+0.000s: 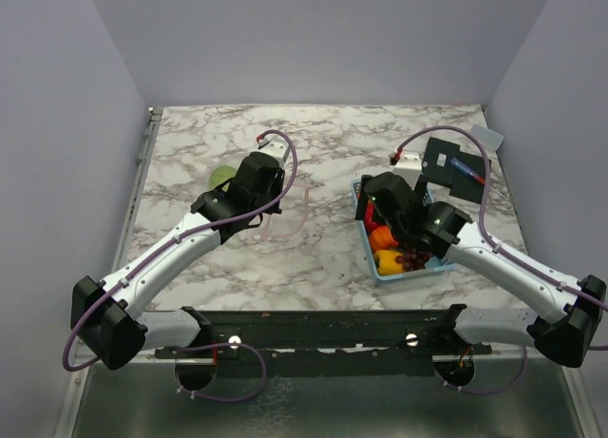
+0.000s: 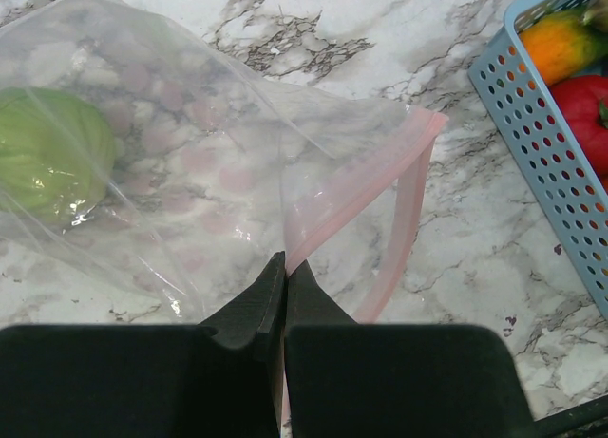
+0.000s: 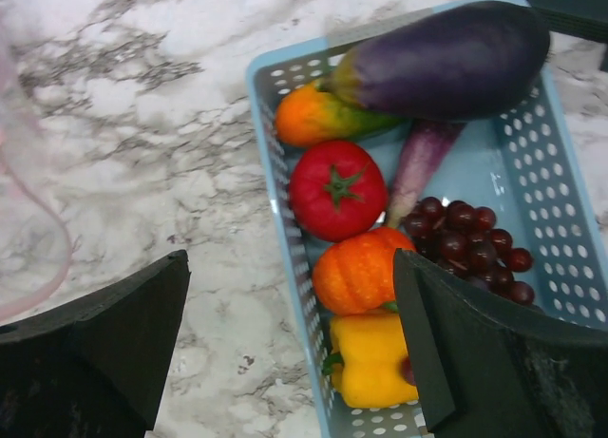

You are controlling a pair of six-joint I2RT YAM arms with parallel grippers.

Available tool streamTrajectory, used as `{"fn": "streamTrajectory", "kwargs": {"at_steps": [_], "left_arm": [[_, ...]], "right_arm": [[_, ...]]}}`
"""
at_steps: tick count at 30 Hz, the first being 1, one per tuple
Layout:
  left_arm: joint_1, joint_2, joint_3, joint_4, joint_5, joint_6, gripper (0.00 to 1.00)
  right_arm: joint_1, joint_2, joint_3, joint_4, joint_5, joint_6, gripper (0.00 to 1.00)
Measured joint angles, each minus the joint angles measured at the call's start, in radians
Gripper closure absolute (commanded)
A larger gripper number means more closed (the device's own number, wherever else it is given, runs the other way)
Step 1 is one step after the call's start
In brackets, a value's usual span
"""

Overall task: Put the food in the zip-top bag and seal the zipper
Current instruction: Pick up the fake vegetable from the bin.

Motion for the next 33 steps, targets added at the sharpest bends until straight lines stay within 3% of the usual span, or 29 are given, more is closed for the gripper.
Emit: {"fn": "streamTrajectory", "kwargs": {"at_steps": [8, 33], "left_arm": [[0.0, 0.0, 0.0, 0.0, 0.007, 0.0, 1.0], [0.0, 0.0, 0.0, 0.0, 0.009, 0.0, 1.0]], "right_arm": [[-0.106, 0.006, 0.0, -0.075, 0.055, 0.093, 0.0], [-0.421, 0.117, -0.053, 0.014, -0.025, 0.58, 0.03]]}}
